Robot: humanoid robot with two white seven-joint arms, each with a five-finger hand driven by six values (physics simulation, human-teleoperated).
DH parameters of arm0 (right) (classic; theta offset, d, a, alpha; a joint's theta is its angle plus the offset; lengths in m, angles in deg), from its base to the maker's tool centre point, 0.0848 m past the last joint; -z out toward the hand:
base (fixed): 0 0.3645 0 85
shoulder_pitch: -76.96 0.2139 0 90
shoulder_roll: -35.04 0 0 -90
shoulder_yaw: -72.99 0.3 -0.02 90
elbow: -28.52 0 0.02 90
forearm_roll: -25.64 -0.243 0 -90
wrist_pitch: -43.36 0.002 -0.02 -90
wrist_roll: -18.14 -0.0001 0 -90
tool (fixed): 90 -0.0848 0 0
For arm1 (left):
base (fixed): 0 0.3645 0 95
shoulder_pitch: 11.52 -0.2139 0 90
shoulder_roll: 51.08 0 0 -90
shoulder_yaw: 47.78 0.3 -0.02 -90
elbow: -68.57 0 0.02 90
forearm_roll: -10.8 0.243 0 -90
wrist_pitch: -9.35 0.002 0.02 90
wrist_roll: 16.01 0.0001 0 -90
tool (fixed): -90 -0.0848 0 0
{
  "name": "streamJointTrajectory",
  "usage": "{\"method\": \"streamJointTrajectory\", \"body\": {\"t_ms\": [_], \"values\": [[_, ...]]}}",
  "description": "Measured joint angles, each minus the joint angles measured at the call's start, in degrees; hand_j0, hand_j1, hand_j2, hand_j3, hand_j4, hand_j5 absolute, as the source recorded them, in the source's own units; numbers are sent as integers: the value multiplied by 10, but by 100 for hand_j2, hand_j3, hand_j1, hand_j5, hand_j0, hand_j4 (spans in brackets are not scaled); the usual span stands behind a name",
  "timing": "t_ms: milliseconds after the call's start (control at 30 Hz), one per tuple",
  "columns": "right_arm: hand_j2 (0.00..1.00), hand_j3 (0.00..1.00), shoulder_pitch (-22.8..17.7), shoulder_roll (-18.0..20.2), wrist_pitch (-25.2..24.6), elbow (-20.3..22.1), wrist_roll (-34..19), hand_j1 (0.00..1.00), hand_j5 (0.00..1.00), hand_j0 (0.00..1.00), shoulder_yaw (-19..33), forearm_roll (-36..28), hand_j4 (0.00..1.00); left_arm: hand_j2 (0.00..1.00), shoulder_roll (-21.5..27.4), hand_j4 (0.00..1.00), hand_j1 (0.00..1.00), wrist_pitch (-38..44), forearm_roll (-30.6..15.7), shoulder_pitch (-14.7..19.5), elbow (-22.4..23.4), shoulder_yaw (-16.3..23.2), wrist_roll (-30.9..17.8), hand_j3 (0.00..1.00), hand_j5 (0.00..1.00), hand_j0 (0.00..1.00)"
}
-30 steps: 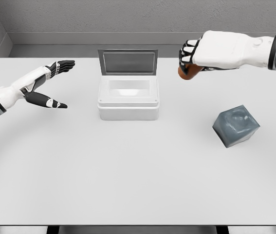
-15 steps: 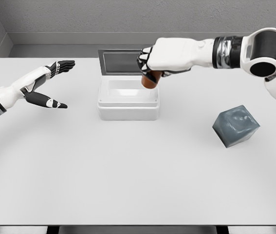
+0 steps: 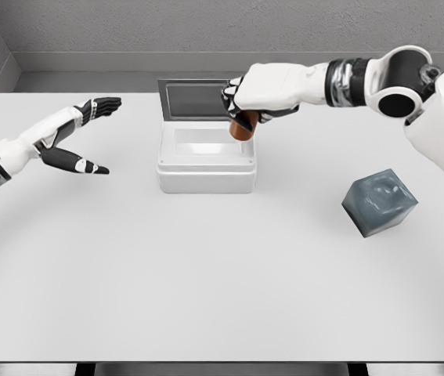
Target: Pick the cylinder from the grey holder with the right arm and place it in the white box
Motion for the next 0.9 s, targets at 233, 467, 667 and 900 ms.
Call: {"method": "streamJointTrajectory", "body": {"t_ms": [233, 467, 667, 900], "values": [[20, 20, 0, -4, 0, -13, 0, 20, 20, 20, -13, 1, 20, 100, 0, 100, 100, 0, 0, 0, 0, 0, 0, 100, 100, 100], [20, 20, 0, -10, 0, -17, 0, 20, 20, 20, -15, 2, 20, 100, 0, 100, 100, 0, 1, 0, -1, 0, 0, 100, 100, 100], [100, 100, 2, -17, 0, -22, 0, 100, 100, 100, -18, 13, 100, 100, 0, 100, 100, 0, 1, 0, -1, 0, 0, 100, 100, 100], [100, 100, 12, -16, 0, -13, 0, 100, 100, 100, -14, 14, 100, 100, 0, 100, 100, 0, 1, 0, -1, 0, 0, 100, 100, 100]]}}
